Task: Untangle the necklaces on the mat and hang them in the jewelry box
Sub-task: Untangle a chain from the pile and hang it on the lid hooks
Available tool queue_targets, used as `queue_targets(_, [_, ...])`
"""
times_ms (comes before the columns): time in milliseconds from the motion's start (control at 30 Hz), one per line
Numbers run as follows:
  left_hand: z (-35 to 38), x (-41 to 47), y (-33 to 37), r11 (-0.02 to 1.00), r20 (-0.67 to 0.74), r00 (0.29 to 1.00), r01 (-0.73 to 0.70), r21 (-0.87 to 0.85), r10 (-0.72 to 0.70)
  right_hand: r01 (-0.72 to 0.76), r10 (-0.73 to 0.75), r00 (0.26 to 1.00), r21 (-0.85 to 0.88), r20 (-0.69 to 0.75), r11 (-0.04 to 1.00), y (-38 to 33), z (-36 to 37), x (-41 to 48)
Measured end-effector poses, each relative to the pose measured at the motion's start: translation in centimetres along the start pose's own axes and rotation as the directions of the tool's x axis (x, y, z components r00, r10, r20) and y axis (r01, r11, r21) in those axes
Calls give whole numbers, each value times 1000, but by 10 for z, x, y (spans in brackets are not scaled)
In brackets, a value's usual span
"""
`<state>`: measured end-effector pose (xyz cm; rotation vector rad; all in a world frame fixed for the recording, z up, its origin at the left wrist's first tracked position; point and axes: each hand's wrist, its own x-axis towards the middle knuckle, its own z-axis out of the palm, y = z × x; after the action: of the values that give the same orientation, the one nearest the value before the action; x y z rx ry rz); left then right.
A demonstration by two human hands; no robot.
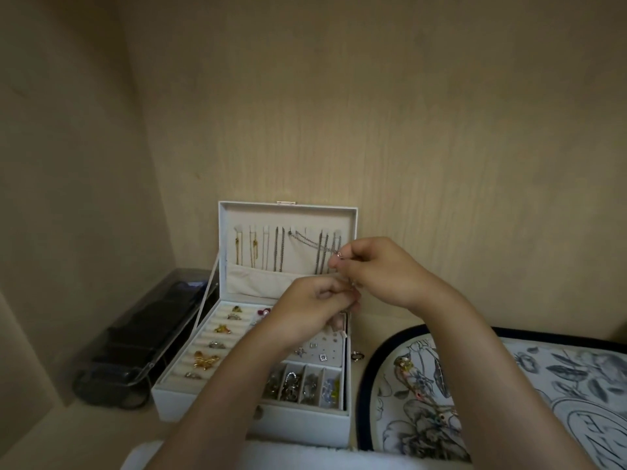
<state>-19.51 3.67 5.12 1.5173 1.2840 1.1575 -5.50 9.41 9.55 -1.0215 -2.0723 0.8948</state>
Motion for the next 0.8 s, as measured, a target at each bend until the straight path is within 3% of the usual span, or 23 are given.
queue_targets(67, [-3, 2, 0, 1000, -32, 999, -2, -8, 2, -83, 86, 985, -21, 148, 996, 3, -6, -4])
queue_targets(167, [-7, 5, 1, 999, -82, 996, -22, -36, 19, -129, 225, 900, -263, 375, 956, 10, -8, -11])
queue_targets(267, [-11, 6, 1, 998, -120, 992, -47, -46, 41, -135, 252, 858, -275, 448, 952, 16, 4, -10])
queue_targets(400, [-23, 8, -4, 997, -174, 981, -77, 23, 80, -77, 251, 872, -388, 420, 919, 14, 10, -8])
queue_targets(467, [-33, 10, -9, 989, -191, 975, -91, 116, 112, -95, 232, 895, -345, 380, 934, 11, 10, -8])
queue_targets(600, [-49, 7, -13, 939, -196, 966, -96, 330, 167, -63, 94, 989, -250, 112, 966, 2, 16, -1])
queue_targets(800, [-77, 4, -31, 664, -239, 910, -52, 746, 339, 11, -29, 997, -217, -78, 976, -15, 30, 19])
